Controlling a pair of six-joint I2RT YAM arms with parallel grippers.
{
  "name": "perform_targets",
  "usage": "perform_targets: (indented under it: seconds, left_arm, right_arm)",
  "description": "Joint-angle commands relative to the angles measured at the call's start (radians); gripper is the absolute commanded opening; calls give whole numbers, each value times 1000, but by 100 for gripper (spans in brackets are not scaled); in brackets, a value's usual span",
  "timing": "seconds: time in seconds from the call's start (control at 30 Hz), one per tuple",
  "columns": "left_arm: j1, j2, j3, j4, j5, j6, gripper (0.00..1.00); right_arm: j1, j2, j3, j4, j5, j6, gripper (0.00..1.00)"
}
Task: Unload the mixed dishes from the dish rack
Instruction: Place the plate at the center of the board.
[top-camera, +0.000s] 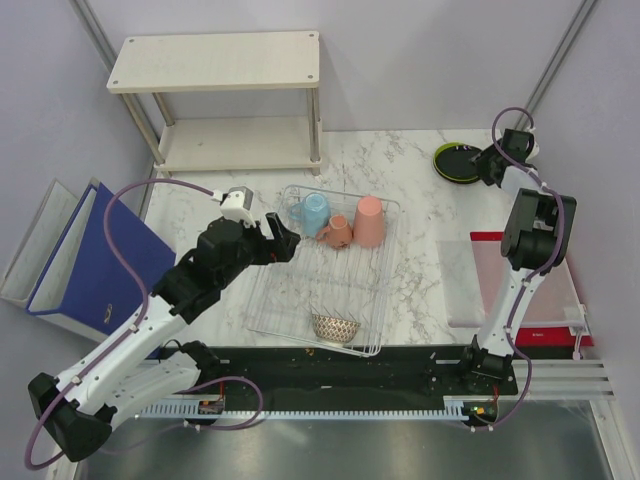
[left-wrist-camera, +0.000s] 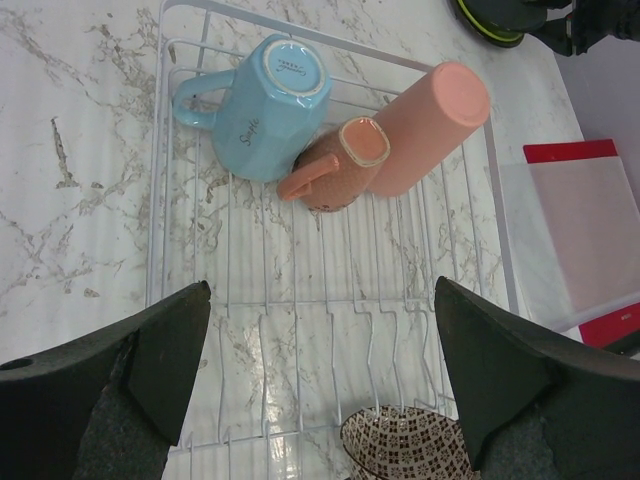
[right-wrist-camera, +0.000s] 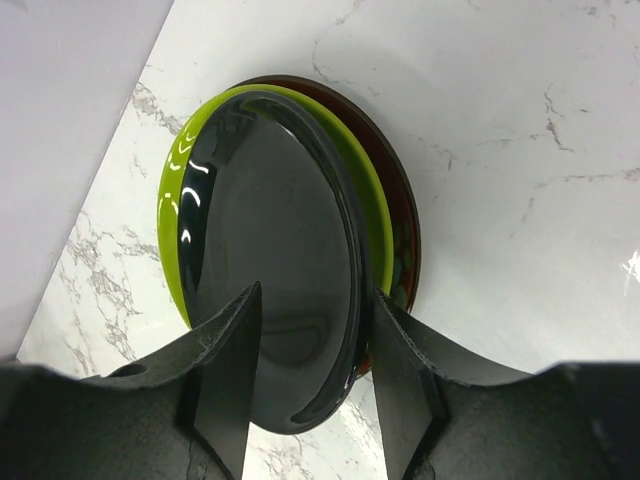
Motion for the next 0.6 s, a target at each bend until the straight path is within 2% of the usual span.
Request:
perform_targets:
  seconds: [0.0, 0.37, 0.5, 0.57]
  left_arm:
    - [5, -18, -9, 23, 20, 14, 99]
    - [4, -8, -5, 17, 35, 14, 99]
    - [4, -8, 1, 13, 28, 14, 99]
    - [4, -11, 8, 8, 20, 12, 99]
  right_arm:
    - [0, -79, -22, -37, 52, -42, 53]
    - [-11, -102, -81, -109, 81, -56, 54]
    - [-16, -170, -146, -30, 40, 2, 54]
    - [-14, -240, -198, 22, -38, 77, 54]
